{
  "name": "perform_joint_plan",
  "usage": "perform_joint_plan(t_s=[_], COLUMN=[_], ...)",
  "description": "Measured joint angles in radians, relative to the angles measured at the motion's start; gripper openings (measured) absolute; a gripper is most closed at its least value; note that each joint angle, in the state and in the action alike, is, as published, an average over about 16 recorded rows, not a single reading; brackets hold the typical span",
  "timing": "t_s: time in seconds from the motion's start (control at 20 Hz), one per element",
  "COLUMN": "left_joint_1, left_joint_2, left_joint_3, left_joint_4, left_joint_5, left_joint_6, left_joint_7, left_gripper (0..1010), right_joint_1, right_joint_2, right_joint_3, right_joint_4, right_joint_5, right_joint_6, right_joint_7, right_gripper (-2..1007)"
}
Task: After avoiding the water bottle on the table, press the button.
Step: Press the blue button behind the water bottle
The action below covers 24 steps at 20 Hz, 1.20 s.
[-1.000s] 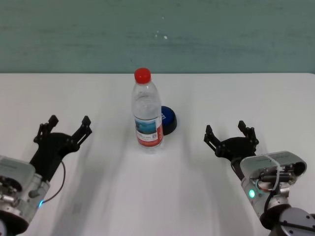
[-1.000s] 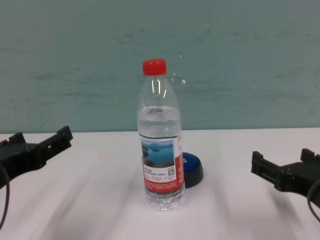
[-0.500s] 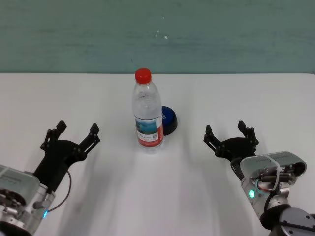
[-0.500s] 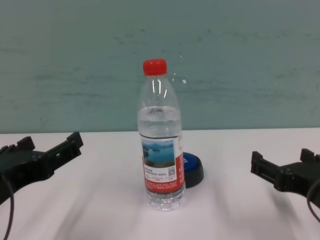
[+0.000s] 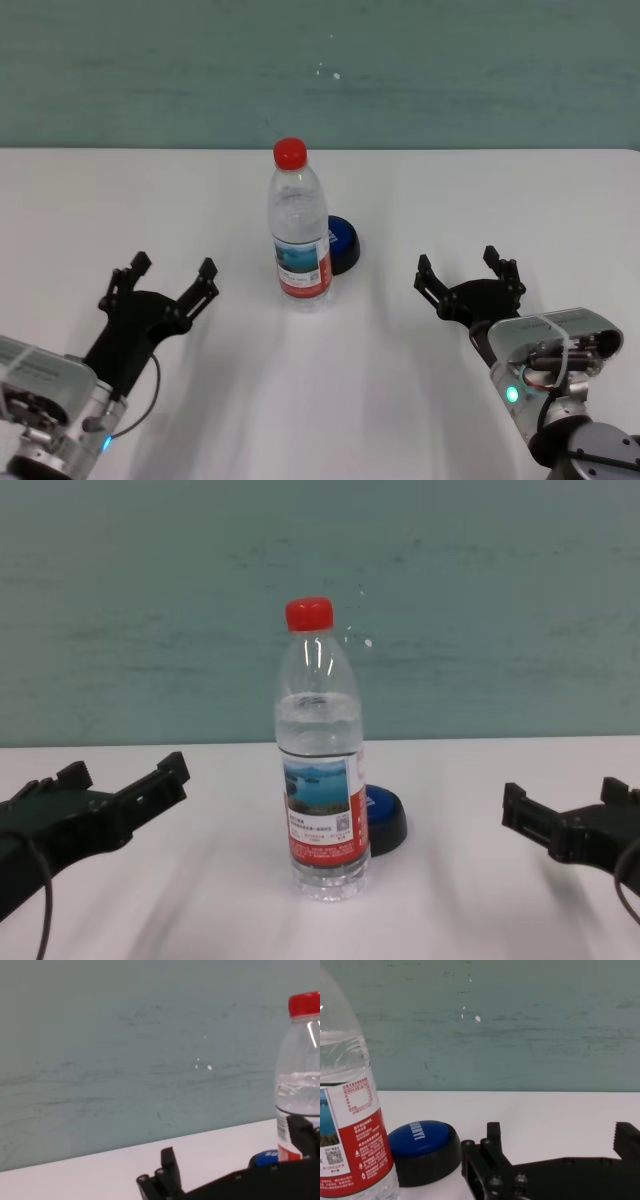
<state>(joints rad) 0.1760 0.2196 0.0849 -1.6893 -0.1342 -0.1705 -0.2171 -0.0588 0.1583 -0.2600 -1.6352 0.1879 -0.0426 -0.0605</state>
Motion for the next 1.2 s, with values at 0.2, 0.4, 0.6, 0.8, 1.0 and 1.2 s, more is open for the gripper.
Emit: perform_joint_plan(t_s=[0.2,0.4,0.6,0.8,1.0,1.2], left_joint_1=[0.001,0.001,0.001,0.001,0.001,0.001], left_joint_2=[-0.001,-0.002,-0.002,-0.002,-0.002,-0.002], left_joint_3=[0.003,0.004,0.003,0.003,0.002,0.002], left_joint_4=[-0.001,0.0,0.0,0.001,0.001,0.001], left_joint_5=[0.001,0.002,0.002,0.002,0.002,0.002], left_joint_6=[0.002,0.004,0.003,0.003,0.002,0.002], left_joint_7=[0.002,0.002,0.002,0.002,0.002,0.002], left_gripper=[1010,1010,1010,1010,1010,1010], right_joint_1=[0.0,0.001,0.005,0.016,0.031,0.053], right_joint_2=[0.0,0.0,0.001,0.005,0.009,0.016], right_joint_3=[0.0,0.0,0.003,0.012,0.028,0.047], right_joint_4=[0.0,0.0,0.001,0.002,0.007,0.013], right_joint_5=[0.0,0.0,-0.002,-0.007,-0.01,-0.014], right_joint_6=[0.0,0.001,0.008,0.028,0.052,0.078], right_joint_7=[0.0,0.002,0.01,0.025,0.049,0.08], right_gripper=[1004,1004,1004,1004,1004,1004])
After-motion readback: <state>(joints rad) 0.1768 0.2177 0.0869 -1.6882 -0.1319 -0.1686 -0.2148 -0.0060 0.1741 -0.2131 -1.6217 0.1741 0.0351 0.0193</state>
